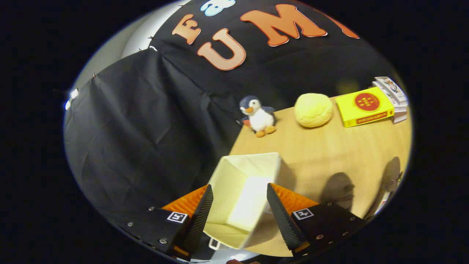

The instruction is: Open the storage box then place both shoes into the box .Put the left shoe in first, then the right shoe, with the right side of both shoes facing outward in a uniform manner.

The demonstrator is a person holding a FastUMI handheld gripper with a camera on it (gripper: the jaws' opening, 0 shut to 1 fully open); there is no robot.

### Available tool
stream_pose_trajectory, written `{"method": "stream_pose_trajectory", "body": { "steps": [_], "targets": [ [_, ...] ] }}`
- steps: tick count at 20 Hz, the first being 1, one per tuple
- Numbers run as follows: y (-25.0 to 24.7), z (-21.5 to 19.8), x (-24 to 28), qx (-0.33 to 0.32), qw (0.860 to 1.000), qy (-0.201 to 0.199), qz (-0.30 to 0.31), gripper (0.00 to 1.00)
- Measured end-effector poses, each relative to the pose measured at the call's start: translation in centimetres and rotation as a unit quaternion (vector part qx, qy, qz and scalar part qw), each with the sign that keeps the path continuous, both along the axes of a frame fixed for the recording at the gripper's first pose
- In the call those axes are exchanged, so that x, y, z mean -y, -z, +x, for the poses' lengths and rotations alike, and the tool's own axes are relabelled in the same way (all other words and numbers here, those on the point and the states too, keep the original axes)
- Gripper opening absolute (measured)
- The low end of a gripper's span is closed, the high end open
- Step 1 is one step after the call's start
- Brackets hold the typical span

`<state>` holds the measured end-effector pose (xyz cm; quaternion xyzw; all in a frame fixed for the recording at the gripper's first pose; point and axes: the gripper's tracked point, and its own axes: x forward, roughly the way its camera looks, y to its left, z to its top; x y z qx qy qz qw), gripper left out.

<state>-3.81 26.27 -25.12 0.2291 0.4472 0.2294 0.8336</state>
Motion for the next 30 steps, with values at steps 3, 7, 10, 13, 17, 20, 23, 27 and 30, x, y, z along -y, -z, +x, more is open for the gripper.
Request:
{"method": "stream_pose_trajectory", "body": {
  "steps": [3,7,10,13,17,20,23,27,30],
  "targets": [
    [4.0,-0.6,5.6,-0.003,0.997,0.008,-0.083,0.89],
    [8.0,-2.8,11.3,-0.012,0.988,0.000,-0.153,0.88],
    [11.1,-4.4,12.5,-0.036,0.985,-0.020,-0.166,0.82],
    [14.0,-5.2,13.0,-0.046,0.981,-0.042,-0.186,0.73],
    [17.7,-4.8,13.7,-0.063,0.975,-0.042,-0.207,0.55],
    [19.1,-4.1,13.5,-0.060,0.974,-0.040,-0.217,0.42],
    [19.0,-3.4,13.6,-0.049,0.972,-0.025,-0.229,0.19],
    [17.7,-3.5,13.2,-0.068,0.976,0.004,-0.209,0.04],
    [14.2,-2.5,13.8,-0.065,0.974,0.025,-0.214,0.04]
  ]
}}
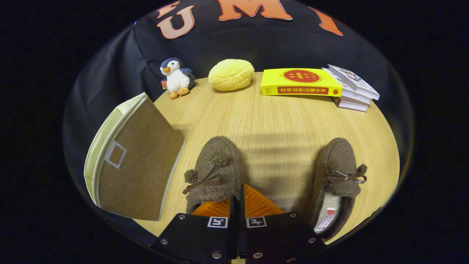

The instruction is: Open the storage box then place both shoes into the box .Put the left shoe in first, then the right shoe, with the right side of both shoes facing outward in a uniform manner.

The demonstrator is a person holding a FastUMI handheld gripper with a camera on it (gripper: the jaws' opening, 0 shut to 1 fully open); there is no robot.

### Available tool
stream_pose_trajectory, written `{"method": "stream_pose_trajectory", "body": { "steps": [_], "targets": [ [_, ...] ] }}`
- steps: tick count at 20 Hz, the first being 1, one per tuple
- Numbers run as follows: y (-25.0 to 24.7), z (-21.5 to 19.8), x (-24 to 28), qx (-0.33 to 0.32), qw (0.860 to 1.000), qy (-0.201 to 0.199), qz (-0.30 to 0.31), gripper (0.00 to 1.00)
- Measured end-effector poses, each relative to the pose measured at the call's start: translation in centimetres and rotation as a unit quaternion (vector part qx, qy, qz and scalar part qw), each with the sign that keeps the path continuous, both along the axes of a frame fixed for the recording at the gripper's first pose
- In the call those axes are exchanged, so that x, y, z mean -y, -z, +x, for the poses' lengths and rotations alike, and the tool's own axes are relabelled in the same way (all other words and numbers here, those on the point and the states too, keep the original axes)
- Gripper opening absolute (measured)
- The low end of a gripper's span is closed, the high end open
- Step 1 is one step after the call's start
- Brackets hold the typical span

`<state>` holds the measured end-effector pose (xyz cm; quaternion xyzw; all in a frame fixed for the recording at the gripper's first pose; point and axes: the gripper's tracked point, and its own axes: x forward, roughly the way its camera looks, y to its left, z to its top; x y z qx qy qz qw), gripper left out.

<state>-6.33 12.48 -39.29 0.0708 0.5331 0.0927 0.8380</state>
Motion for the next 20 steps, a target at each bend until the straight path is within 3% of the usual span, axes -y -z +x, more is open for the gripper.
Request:
{"method": "stream_pose_trajectory", "body": {
  "steps": [5,11,16,20],
  "targets": [
    [-8.5,2.6,-2.2,0.029,0.999,0.032,0.024,0.04],
    [-15.8,4.7,-11.7,0.042,0.997,0.007,0.071,0.04],
    [-14.3,3.9,-20.9,0.007,0.994,-0.045,0.097,0.04],
    [-10.0,3.1,-24.3,-0.032,0.996,-0.054,0.067,0.04]
  ]
}}
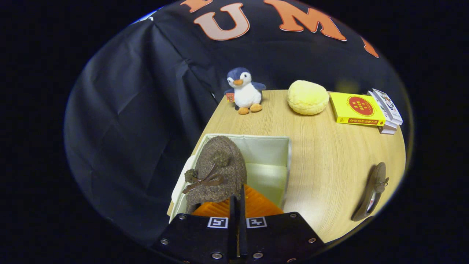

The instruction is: Open the storage box then place both shoes into the box .Put the left shoe in first, then the right shoe, with the right side of both shoes facing outward in a uniform manner.

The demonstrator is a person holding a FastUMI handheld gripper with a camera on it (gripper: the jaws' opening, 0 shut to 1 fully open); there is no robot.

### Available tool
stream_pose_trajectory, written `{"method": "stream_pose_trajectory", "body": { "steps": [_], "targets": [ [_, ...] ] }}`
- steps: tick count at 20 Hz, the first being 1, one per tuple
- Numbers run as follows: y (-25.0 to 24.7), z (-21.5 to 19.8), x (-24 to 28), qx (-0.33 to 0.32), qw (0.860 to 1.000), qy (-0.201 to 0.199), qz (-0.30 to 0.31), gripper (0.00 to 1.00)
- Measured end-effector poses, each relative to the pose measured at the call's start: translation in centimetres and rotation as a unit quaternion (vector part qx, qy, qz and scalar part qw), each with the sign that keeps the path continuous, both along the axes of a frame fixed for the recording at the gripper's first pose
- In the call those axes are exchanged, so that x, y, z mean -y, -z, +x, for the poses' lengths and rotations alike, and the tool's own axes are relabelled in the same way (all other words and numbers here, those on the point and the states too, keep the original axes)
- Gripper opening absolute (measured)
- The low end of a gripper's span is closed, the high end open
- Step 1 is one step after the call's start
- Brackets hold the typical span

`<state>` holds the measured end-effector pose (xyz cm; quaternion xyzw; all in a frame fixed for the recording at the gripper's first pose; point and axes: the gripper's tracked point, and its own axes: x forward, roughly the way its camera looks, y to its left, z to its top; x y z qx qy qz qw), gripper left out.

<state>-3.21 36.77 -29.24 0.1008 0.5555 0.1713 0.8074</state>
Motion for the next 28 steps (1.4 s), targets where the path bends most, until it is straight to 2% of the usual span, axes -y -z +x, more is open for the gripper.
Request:
{"method": "stream_pose_trajectory", "body": {
  "steps": [8,12,14,16,17,21,22,25,28],
  "targets": [
    [7.5,-1.0,-2.9,-0.073,0.995,0.003,-0.061,0.04],
    [9.4,-2.5,-4.3,-0.115,0.992,-0.002,-0.054,0.07],
    [9.3,-3.4,-4.9,-0.134,0.990,-0.010,-0.031,0.10],
    [8.0,-4.1,-5.0,-0.155,0.988,-0.008,0.004,0.19],
    [7.2,-3.9,-4.9,-0.156,0.987,-0.002,0.025,0.28],
    [1.5,-2.7,-3.9,-0.130,0.983,0.011,0.126,0.58],
    [0.1,-2.5,-3.0,-0.123,0.982,0.012,0.141,0.62],
    [-2.6,-1.7,1.6,-0.086,0.985,0.017,0.147,0.78],
    [-4.2,-0.7,7.5,-0.036,0.991,0.028,0.126,0.87]
  ]
}}
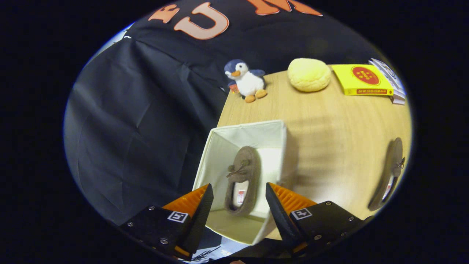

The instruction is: Open the storage box then place both shoes into the box .Put the left shoe in first, then the right shoe, with the right side of both shoes facing outward in a uniform manner.

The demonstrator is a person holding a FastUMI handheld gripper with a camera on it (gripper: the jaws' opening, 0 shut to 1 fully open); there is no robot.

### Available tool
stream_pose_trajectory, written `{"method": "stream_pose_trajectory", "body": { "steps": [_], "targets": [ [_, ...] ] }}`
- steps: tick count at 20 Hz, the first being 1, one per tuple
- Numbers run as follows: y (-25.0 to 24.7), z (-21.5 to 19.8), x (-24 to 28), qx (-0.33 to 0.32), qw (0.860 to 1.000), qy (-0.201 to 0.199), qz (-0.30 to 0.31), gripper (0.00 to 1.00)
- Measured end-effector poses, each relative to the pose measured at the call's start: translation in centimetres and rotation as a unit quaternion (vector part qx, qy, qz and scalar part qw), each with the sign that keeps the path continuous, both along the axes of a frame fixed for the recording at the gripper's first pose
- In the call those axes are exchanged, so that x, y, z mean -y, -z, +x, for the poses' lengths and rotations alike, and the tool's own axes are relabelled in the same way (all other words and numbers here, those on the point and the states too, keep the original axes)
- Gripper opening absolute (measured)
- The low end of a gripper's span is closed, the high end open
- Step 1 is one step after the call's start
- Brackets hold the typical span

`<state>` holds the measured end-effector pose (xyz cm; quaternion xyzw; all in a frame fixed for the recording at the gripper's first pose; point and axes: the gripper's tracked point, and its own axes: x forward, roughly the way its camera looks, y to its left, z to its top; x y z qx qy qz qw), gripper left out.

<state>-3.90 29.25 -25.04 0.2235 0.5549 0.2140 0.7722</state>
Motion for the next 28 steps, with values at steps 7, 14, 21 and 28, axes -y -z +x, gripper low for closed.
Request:
{"method": "stream_pose_trajectory", "body": {
  "steps": [7,14,21,28],
  "targets": [
    [2.7,-1.3,14.2,0.026,0.994,0.064,-0.082,0.94],
    [8.2,-4.7,26.2,-0.008,0.978,0.108,-0.177,0.96],
    [14.6,-6.6,33.4,-0.031,0.966,0.121,-0.228,0.80],
    [19.1,-5.0,34.3,0.017,0.963,0.119,-0.240,0.49]
  ]
}}
